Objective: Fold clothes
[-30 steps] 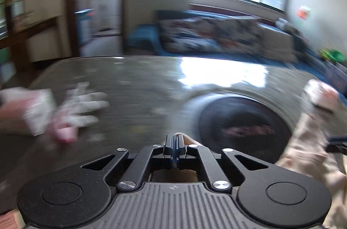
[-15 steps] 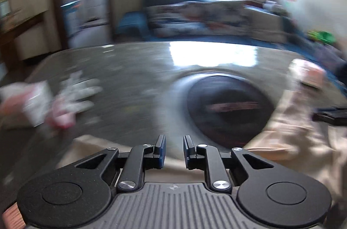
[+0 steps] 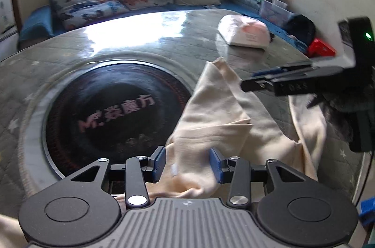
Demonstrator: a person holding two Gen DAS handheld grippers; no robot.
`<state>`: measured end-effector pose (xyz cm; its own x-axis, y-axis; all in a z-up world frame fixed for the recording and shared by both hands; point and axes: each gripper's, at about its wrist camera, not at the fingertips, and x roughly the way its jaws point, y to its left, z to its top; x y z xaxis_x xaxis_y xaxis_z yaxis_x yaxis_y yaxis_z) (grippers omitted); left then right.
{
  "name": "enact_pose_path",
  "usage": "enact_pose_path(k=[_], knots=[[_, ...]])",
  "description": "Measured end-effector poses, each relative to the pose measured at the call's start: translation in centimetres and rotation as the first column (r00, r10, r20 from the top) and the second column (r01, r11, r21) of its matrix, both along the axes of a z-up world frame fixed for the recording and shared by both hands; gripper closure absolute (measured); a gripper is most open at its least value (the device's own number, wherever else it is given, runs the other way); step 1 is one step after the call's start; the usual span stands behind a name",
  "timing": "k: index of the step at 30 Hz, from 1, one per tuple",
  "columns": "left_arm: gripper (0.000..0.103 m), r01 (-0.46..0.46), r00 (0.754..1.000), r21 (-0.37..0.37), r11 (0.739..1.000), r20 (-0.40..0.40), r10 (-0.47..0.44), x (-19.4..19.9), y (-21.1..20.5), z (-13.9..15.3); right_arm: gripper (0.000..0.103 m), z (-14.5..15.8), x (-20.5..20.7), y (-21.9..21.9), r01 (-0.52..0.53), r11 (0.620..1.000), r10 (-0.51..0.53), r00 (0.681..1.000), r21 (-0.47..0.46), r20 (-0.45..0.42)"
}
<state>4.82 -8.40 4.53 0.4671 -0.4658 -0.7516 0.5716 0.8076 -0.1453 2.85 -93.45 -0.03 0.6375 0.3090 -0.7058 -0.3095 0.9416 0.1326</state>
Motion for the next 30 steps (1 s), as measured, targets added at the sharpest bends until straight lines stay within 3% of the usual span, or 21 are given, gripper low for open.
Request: enact_pose_path(k=[1,3,6,11,15,20,23,26,30], knots=[[0.066,0.004,1.000,-0.006,1.000,-0.006,-0.004,0.2,-0.1,-0.1,0.063,-0.1,0.2,0.0,0.002,1.000,-0.002,1.000,-0.001,-0.002],[0.087,0.012,1.000,-0.018,1.000,-0.017,-0.012,0.5,-0.2,-0.4,0.063,-0.3,0.8,0.0,0.006,1.000,-0.006,1.000,-0.001,-0.007],[0.097,-0.011,1.000,-0.047,0.999,-0.015,0.011,1.1,0.6,-0.2,0.063,-0.5,1.5,-0.1,0.008,1.000,-0.008,1.000,0.002,-0.011],[0.100,-0.122,0.990,-0.072,0.990,0.061,0.127,2.8,3.0,1.6,0.063,-0.8,2.8,0.0,0.016,1.000,-0.016,1.000,0.003,-0.016],[0.100,-0.252,0.949,-0.027,0.967,0.191,0.252,4.8,4.9,2.8,0.063,-1.1,3.9,0.4,0.015,1.000,-0.015,1.000,-0.004,-0.018],[0.100,-0.325,0.927,0.023,0.945,0.204,0.314,8.5,6.7,1.6,0.064,-1.6,5.3,1.2,0.016,1.000,-0.016,0.999,-0.004,-0.027],[0.100,-0.343,0.924,0.057,0.938,0.198,0.326,9.7,7.2,0.1,0.073,-2.0,6.2,1.5,0.023,1.000,-0.024,0.999,-0.020,-0.028],[0.100,-0.344,0.925,0.078,0.936,0.198,0.324,10.3,7.4,-1.0,0.090,-2.2,6.5,1.7,0.032,0.999,-0.032,0.999,-0.044,-0.014],[0.100,-0.357,0.918,0.100,0.929,0.220,0.329,11.1,7.4,-1.5,0.097,-2.2,7.4,2.2,0.033,0.997,-0.033,0.999,-0.063,-0.002]])
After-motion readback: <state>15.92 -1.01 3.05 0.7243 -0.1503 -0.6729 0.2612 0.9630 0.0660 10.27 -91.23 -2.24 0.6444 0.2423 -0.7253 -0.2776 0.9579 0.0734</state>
